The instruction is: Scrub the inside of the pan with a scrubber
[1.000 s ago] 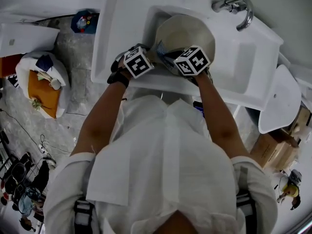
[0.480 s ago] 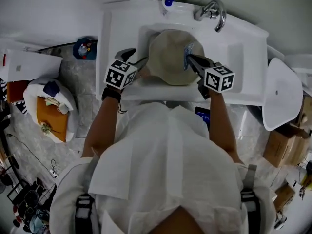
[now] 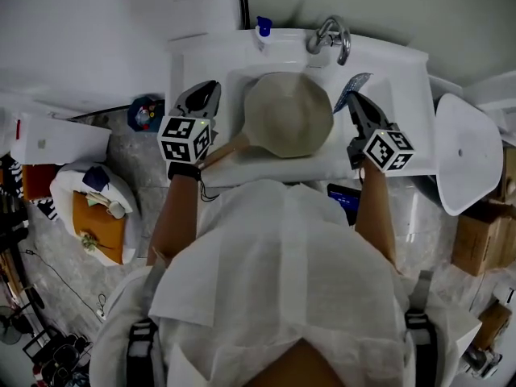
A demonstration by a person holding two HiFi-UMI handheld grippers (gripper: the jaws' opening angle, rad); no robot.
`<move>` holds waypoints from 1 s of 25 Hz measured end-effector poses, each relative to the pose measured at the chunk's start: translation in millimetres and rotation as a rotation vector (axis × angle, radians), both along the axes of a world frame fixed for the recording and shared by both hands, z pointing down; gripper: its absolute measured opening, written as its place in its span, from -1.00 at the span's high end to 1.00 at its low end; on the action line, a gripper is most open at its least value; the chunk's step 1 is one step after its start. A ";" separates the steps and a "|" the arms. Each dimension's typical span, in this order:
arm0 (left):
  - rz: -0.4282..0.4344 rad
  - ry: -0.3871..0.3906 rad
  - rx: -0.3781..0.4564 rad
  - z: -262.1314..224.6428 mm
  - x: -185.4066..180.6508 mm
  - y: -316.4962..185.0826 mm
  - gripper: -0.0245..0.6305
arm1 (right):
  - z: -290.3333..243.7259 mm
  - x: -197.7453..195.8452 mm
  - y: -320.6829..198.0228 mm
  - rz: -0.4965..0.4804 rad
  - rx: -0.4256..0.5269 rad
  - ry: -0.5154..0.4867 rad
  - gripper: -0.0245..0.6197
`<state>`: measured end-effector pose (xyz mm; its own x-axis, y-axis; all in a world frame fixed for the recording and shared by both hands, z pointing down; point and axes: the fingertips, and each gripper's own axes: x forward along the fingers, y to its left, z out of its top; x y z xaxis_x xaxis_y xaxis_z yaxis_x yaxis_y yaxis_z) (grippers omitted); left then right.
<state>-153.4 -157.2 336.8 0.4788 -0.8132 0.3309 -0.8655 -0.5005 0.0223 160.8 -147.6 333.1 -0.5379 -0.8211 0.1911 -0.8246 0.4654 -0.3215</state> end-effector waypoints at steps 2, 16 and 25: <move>-0.024 0.011 0.034 -12.3 -6.0 -1.5 0.82 | -7.7 10.9 1.1 0.037 0.030 0.007 0.88; -0.121 0.045 0.253 -77.6 -36.6 -3.4 0.87 | -75.0 30.3 7.2 0.127 0.275 0.235 0.88; -0.111 0.078 0.332 -104.2 -39.3 0.1 0.87 | -100.2 31.5 5.2 0.138 0.335 0.266 0.88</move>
<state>-192.7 -157.1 232.7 0.3948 -0.9188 0.0063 -0.9171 -0.3944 -0.0575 192.3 -142.4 232.9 -0.3870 -0.9219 0.0190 -0.9199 0.3875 0.0602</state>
